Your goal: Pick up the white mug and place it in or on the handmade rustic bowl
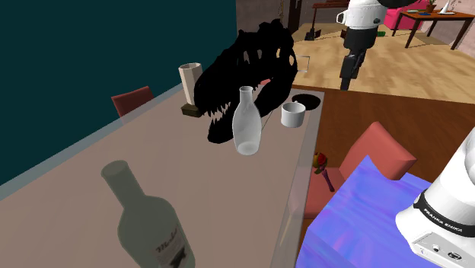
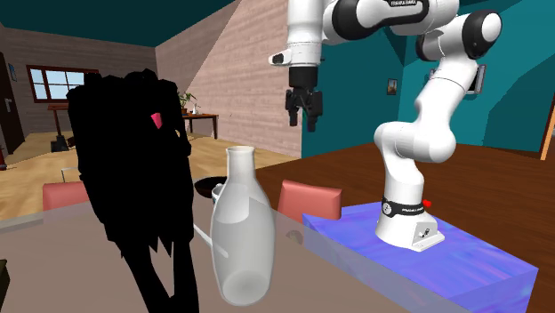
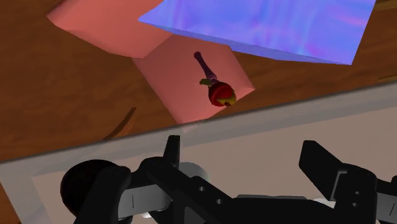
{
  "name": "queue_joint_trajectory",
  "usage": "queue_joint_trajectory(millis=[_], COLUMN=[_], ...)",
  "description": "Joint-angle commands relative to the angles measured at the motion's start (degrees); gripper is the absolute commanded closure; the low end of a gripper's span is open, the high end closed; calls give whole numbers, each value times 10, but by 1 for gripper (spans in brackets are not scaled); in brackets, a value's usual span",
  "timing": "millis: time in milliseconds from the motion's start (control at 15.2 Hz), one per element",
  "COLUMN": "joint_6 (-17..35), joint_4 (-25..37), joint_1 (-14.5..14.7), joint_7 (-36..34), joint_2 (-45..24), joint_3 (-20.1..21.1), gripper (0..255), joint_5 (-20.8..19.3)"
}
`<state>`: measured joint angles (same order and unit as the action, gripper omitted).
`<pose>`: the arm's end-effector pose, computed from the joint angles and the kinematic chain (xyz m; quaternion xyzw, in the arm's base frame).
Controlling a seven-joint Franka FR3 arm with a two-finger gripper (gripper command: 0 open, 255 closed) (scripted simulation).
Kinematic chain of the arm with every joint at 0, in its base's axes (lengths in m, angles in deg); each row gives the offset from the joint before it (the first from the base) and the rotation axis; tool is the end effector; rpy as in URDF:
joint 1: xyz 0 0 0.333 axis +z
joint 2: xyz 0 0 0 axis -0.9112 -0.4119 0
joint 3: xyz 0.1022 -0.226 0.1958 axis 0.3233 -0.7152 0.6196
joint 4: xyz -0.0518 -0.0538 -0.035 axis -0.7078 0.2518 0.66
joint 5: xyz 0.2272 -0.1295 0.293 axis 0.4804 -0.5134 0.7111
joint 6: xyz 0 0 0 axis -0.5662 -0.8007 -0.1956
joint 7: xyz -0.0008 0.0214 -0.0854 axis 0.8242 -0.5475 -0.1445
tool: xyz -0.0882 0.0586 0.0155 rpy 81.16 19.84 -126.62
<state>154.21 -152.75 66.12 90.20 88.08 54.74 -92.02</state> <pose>0.3565 -0.0246 0.5363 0.9965 0.0729 -0.0168 0.0376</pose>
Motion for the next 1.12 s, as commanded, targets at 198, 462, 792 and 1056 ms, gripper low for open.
queue_joint_trajectory(millis=[198, 462, 792, 1056], joint_6=[89, 151, 217, 257], joint_4=[11, 32, 76, 125], joint_1=[6, 11, 16, 20], joint_7=[7, 13, 22, 30], joint_2=[-95, -178, -285, -372], joint_3=[-6, -9, -10, -9], gripper=[0, 0, 0, 0], joint_5=[3, 7, 16, 25])
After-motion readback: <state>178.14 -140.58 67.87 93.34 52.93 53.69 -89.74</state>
